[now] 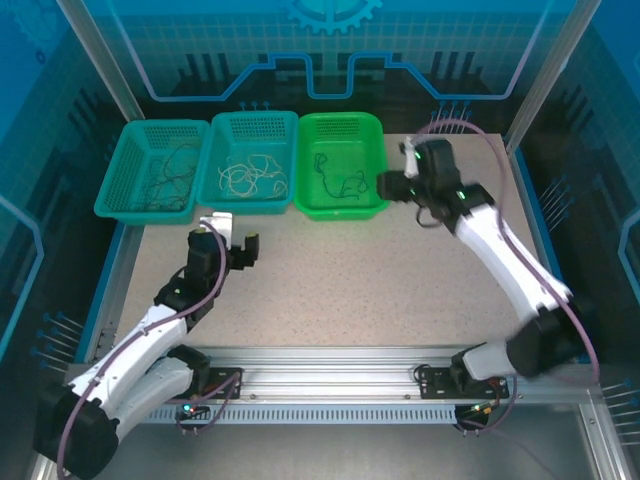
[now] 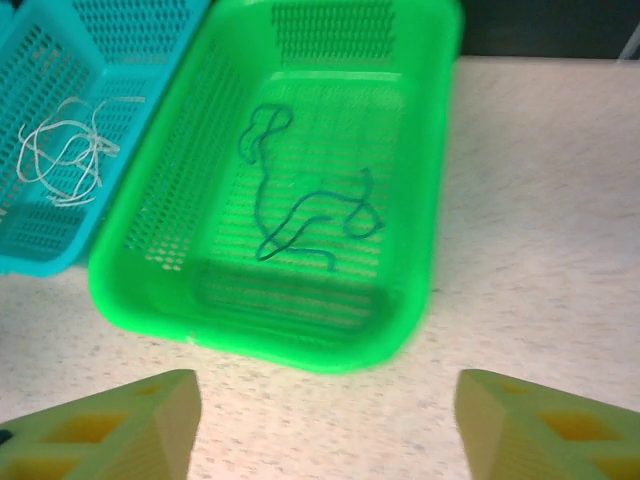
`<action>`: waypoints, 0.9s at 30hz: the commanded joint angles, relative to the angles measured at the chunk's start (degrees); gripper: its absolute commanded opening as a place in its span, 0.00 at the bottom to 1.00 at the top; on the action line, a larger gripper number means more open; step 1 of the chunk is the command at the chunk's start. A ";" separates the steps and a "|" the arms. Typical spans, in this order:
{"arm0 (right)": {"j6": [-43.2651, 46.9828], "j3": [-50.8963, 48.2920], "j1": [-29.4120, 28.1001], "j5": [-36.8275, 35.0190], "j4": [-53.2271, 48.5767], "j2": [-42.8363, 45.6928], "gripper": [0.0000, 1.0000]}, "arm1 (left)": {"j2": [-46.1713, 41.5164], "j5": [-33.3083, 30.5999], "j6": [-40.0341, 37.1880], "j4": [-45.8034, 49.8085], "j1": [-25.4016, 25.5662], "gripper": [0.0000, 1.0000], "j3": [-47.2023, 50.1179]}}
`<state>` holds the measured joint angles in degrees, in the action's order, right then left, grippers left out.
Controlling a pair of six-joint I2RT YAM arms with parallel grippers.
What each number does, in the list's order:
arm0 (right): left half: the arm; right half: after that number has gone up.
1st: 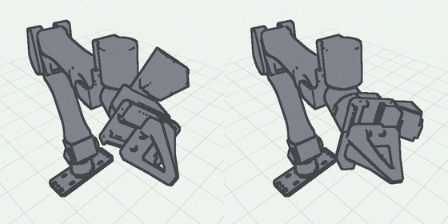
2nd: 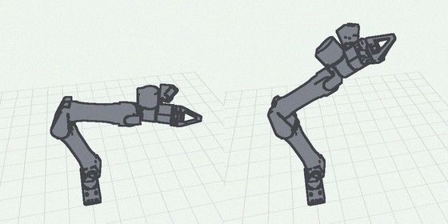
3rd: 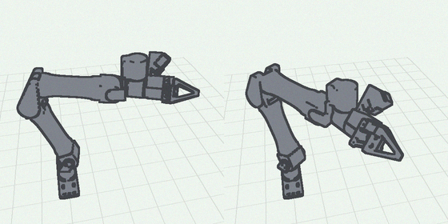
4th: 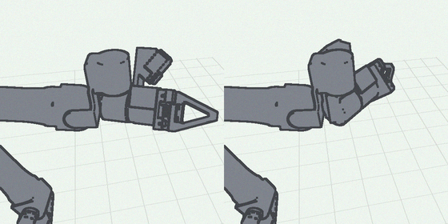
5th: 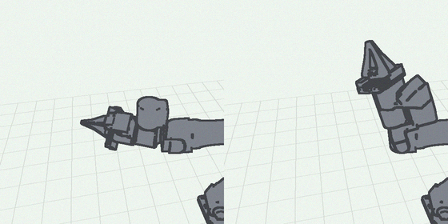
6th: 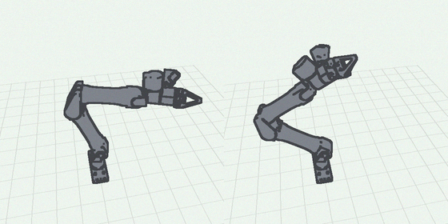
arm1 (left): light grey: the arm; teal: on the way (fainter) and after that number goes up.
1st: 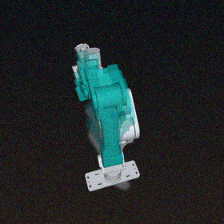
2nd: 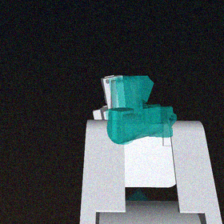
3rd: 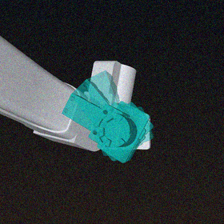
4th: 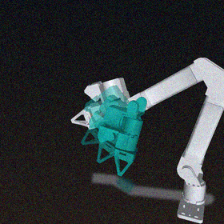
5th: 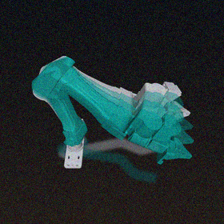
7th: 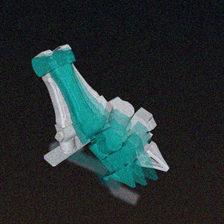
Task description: Untangle the cables
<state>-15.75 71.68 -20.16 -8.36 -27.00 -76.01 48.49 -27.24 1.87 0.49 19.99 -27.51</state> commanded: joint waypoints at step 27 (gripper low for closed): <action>15.13 -47.31 15.61 -0.60 70.72 -10.04 1.00 | 40.33 19.84 -0.89 -54.25 -19.92 0.99 6.20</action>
<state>-2.15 23.88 -4.82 -11.79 39.83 -85.58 88.47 -9.65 -0.73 -51.46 0.32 -19.84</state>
